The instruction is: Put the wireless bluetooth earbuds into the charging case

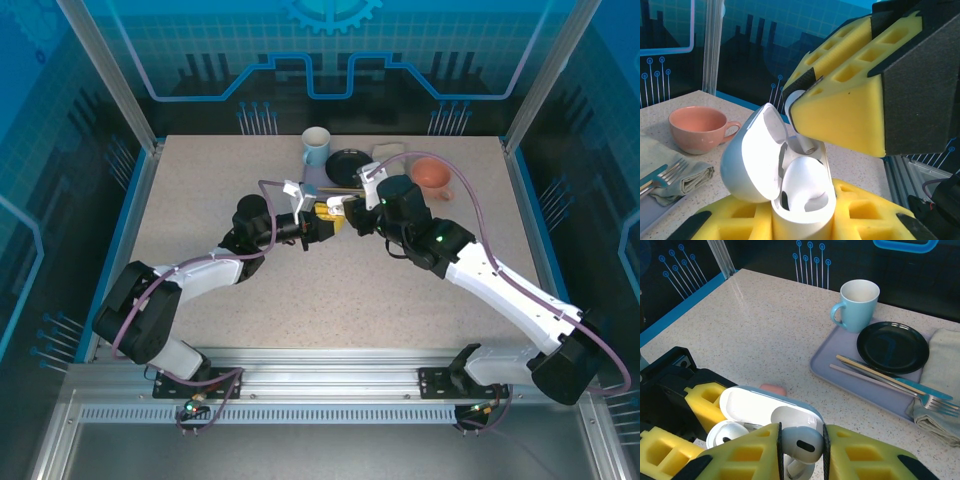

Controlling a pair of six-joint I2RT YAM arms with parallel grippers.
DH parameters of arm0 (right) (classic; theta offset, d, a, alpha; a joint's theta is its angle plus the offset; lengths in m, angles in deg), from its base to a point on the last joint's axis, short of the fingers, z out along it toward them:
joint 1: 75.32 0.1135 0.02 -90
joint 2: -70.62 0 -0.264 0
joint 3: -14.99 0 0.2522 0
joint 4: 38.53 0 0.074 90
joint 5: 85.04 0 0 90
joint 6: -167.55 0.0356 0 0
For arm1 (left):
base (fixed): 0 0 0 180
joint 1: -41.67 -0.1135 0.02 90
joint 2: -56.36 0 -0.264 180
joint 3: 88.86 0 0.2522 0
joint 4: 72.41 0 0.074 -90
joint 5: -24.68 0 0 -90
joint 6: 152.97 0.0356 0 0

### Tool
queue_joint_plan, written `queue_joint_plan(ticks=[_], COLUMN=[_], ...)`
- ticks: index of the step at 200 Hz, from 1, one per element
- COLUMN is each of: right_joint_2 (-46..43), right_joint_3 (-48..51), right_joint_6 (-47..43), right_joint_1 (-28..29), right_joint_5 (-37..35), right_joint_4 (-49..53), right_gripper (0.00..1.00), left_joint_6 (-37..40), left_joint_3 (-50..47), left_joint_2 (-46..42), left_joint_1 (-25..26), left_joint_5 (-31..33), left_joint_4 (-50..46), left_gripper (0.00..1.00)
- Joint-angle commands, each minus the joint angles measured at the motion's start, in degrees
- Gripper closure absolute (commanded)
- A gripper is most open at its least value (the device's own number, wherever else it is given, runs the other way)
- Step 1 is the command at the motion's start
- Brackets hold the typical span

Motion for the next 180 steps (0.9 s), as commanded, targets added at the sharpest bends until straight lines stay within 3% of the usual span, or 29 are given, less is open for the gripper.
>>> queue_joint_plan(ticks=[1, 121, 180], right_joint_2=[0.4, 1.7, 1.2], right_joint_3=[-0.1, -1.2, -1.3], right_joint_6=[0.1, -6.1, -5.3], right_joint_1=[-0.8, 5.7, 6.5], right_joint_5=[0.8, -6.4, -6.7], right_joint_4=[-1.4, 0.2, 0.5], right_gripper=[0.75, 0.75, 0.64], left_joint_6=[-0.9, -1.0, -0.8], left_joint_3=[1.8, 2.3, 2.4], left_joint_2=[-1.3, -1.0, -0.8], left_joint_1=[0.4, 0.3, 0.3], left_joint_5=[-1.4, -1.1, -1.1], left_joint_4=[0.8, 1.0, 1.3], left_gripper=[1.00, 1.00, 1.00])
